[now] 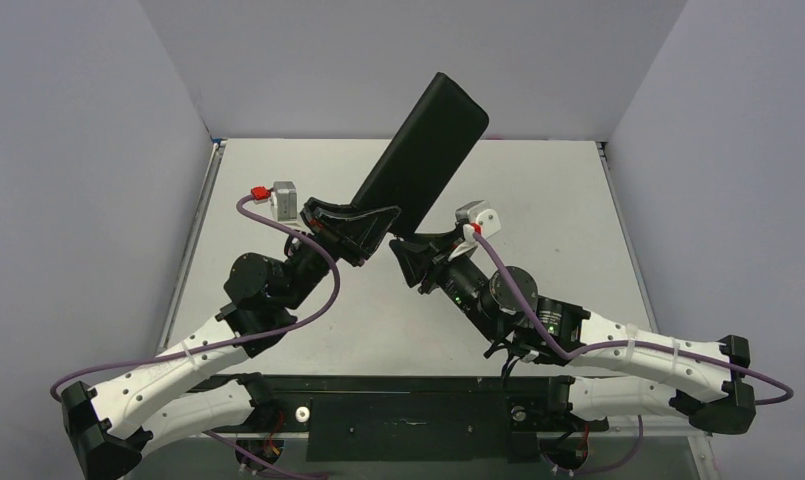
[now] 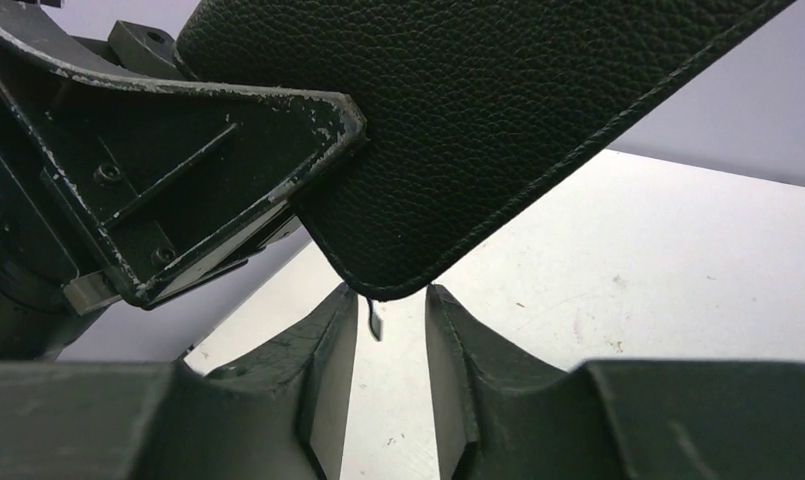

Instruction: Sort the hair-cutting tools

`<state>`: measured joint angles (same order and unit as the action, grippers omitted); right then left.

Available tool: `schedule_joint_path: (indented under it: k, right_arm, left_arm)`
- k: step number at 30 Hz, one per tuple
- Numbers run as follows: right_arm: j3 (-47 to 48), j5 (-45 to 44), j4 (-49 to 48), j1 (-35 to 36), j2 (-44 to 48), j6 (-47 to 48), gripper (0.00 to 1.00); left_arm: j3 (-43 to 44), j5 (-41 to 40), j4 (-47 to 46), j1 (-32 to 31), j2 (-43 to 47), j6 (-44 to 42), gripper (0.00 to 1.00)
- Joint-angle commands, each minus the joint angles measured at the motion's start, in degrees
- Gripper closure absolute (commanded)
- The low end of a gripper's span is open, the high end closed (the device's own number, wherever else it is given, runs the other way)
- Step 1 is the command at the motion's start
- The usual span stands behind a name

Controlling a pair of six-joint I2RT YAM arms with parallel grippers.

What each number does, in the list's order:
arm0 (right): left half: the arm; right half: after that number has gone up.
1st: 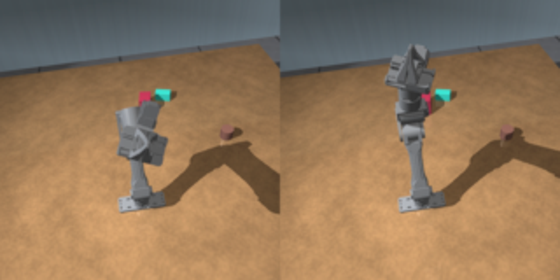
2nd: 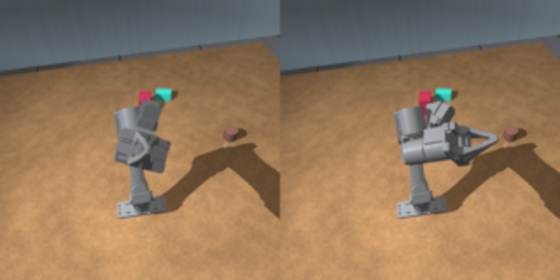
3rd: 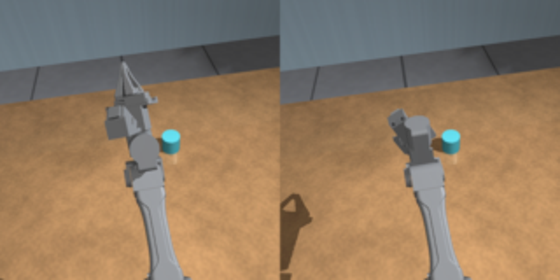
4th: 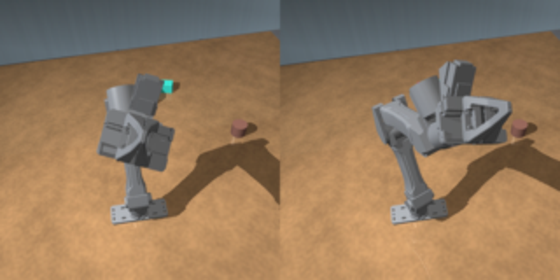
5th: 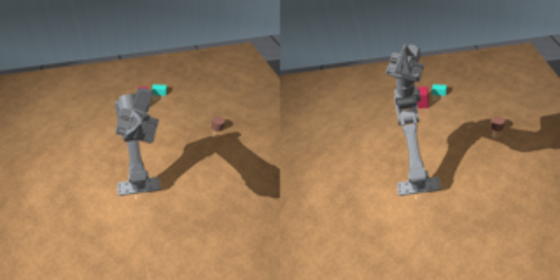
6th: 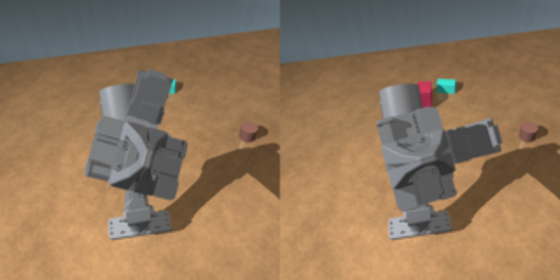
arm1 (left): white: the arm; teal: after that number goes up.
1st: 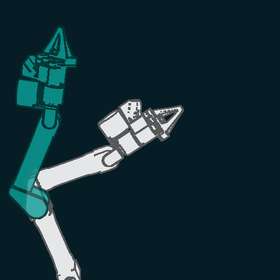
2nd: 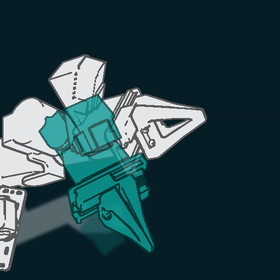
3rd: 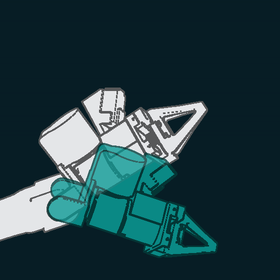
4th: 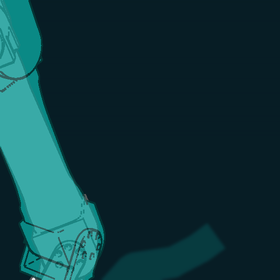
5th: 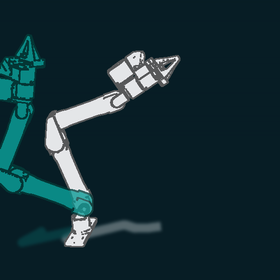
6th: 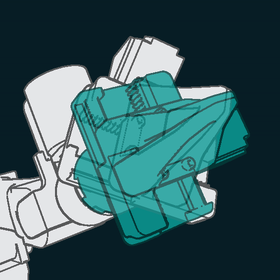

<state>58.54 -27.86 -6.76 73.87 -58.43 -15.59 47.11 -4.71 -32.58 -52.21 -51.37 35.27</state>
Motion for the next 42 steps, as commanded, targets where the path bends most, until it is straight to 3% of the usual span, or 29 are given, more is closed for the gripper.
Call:
schedule_joint_path:
  k: [1, 14, 33, 42]
  right_arm:
    - [2.77, -1.38, -1.20, 0.22, -0.70, 0.27, 0.74]
    - [3.40, -2.32, 1.23, 0.23, -0.82, -1.06, 1.00]
    - [-0.98, -15.18, 11.66, -0.13, 4.75, -2.58, 1.00]
    - [-0.13, -21.78, 13.78, -0.91, 6.83, 0.70, 1.00]
  left_arm:
    - [4.15, -0.21, -6.59, -0.35, 2.35, -0.88, 1.00]
    - [3.65, -0.29, -6.51, -0.38, 2.87, -1.02, 1.00]
    - [1.92, -3.57, -5.63, -0.35, 6.92, -2.20, 1.00]
    - [1.50, -1.78, -0.62, -0.35, 8.80, -1.00, 1.00]
